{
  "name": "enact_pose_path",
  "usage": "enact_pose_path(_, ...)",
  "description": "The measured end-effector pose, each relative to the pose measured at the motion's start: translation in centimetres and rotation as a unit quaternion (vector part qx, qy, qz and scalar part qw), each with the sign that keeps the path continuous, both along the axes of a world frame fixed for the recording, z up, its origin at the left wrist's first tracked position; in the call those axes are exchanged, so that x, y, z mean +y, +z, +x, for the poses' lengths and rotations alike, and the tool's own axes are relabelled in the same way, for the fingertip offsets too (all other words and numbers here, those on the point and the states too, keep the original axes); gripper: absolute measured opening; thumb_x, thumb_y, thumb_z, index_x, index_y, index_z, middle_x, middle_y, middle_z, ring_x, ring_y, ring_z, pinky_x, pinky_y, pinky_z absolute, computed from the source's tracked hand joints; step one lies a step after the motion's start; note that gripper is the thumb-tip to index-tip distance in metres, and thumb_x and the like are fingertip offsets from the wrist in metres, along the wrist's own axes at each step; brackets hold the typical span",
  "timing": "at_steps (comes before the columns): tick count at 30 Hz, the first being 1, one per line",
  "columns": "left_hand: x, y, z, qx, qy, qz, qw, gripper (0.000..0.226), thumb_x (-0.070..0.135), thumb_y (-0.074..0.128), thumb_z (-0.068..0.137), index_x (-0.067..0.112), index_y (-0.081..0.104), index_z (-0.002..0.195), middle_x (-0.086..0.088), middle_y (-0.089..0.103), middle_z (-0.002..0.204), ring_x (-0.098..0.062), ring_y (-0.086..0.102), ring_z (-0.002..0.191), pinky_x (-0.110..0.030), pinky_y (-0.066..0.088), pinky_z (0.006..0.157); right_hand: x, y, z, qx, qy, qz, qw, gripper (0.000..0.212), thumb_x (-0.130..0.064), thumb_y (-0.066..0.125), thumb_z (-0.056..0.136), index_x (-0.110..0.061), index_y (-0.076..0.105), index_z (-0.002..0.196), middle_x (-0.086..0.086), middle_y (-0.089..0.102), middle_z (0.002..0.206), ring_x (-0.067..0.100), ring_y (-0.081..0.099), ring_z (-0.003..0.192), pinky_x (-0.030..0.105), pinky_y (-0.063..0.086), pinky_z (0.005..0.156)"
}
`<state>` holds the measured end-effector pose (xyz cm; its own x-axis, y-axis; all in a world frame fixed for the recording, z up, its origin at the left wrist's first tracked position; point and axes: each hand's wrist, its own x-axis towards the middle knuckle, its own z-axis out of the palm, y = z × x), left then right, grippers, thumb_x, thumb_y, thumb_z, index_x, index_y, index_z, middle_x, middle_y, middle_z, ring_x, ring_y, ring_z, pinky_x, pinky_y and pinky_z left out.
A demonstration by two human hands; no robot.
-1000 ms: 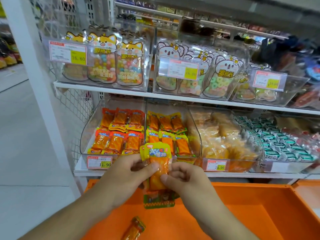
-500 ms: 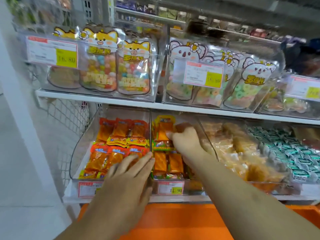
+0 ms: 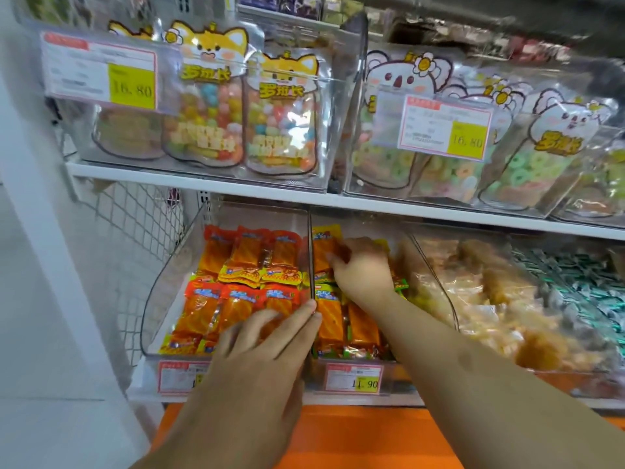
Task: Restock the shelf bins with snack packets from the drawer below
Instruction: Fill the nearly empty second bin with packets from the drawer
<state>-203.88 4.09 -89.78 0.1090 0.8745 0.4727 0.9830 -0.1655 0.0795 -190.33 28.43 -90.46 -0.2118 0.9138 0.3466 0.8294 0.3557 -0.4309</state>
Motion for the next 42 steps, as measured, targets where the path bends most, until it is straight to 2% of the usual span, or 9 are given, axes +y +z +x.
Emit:
enact_pose_path(2,0.0,0.4,0.0,0.001,-0.024,-0.033,0.999,0.083,0.042,0.069,0.075,0.028,0.047,0.154,0.018,0.039,0.161,-0.015,0.053,0.123,-0.041,0.048,0.095,-0.3,0.3,0.2,0.013,-0.002,-0.025,1.0,0.048,-0.051,0.063,0.091,-0.018,0.064,0.126,0.009,0.071,0.116,0.036,0.06,0.116,0.046,0.049,0.101)
enact_pose_path(6,0.0,0.0,0.1,-0.006,-0.028,-0.018,0.999,0.087,0.04,0.073,0.072,0.028,0.046,0.154,0.019,0.037,0.162,-0.015,0.054,0.122,-0.039,0.05,0.091,-0.7,0.7,0.6,-0.032,0.018,-0.072,0.997,0.068,-0.049,0.064,0.091,-0.028,0.041,0.151,0.01,0.066,0.131,0.04,0.049,0.131,0.05,0.045,0.108)
enact_pose_path(14,0.1,-0.3,0.2,0.002,-0.019,-0.03,0.999,0.089,0.041,0.074,0.073,0.029,0.043,0.156,0.019,0.033,0.164,-0.016,0.055,0.123,-0.04,0.052,0.092,-0.9,1.0,0.3,-0.062,0.015,-0.063,0.996,0.054,-0.051,0.055,0.098,-0.04,0.047,0.151,-0.003,0.061,0.144,0.035,0.04,0.14,0.046,0.031,0.115)
enact_pose_path(19,0.2,-0.6,0.2,-0.003,-0.02,-0.031,0.999,0.089,0.039,0.075,0.073,0.028,0.044,0.155,0.019,0.034,0.164,-0.017,0.056,0.122,-0.041,0.052,0.091,-0.7,1.6,0.5,-0.075,0.016,-0.06,0.995,0.052,-0.055,0.055,0.097,-0.043,0.052,0.147,-0.001,0.058,0.142,0.033,0.038,0.139,0.048,0.03,0.118)
enact_pose_path(24,0.2,-0.6,0.3,-0.007,-0.017,-0.033,0.999,0.088,0.04,0.072,0.074,0.029,0.042,0.156,0.02,0.032,0.164,-0.016,0.053,0.124,-0.04,0.052,0.092,-1.2,2.0,-0.4,-0.093,-0.002,-0.074,0.993,0.048,-0.052,0.049,0.101,-0.043,0.049,0.149,-0.001,0.044,0.149,0.035,0.032,0.139,0.048,0.025,0.116)
enact_pose_path(31,0.0,-0.2,0.2,-0.034,-0.018,-0.052,0.998,0.082,0.043,0.066,0.08,0.034,0.039,0.157,0.024,0.03,0.164,-0.014,0.05,0.129,-0.042,0.05,0.096,-1.5,2.0,0.3,-0.071,0.017,-0.082,0.994,0.052,-0.054,0.044,0.103,-0.045,0.041,0.154,-0.004,0.041,0.16,0.036,0.026,0.148,0.05,0.021,0.119)
enact_pose_path(35,-0.5,0.3,0.3,-0.059,-0.027,-0.068,0.996,0.077,0.046,0.056,0.092,0.036,0.024,0.162,0.028,0.013,0.167,-0.012,0.033,0.14,-0.043,0.04,0.109,-2.7,2.6,1.8,-0.048,0.037,-0.07,0.996,0.053,-0.058,0.043,0.098,-0.046,0.043,0.15,-0.005,0.05,0.154,0.034,0.037,0.145,0.051,0.03,0.119)
enact_pose_path(38,-1.2,1.1,0.7,-0.076,-0.038,-0.076,0.993,0.074,0.045,0.051,0.098,0.038,0.017,0.163,0.029,0.006,0.167,-0.011,0.021,0.145,-0.041,0.029,0.117,-6.2,4.0,3.6,-0.003,0.051,-0.038,0.998,0.048,-0.051,0.048,0.1,-0.039,0.053,0.146,-0.003,0.057,0.146,0.03,0.041,0.139,0.047,0.031,0.119)
enact_pose_path(42,-2.8,2.0,1.8,-0.1,-0.08,-0.06,0.99,0.058,0.037,0.054,0.099,0.029,0.039,0.155,0.019,0.033,0.16,-0.016,0.031,0.14,-0.039,0.038,0.114,-13.7,5.5,6.4,0.057,0.1,0.04,0.993,0.028,-0.031,0.062,0.099,-0.027,0.069,0.126,-0.003,0.064,0.126,0.022,0.05,0.124,0.03,0.036,0.107)
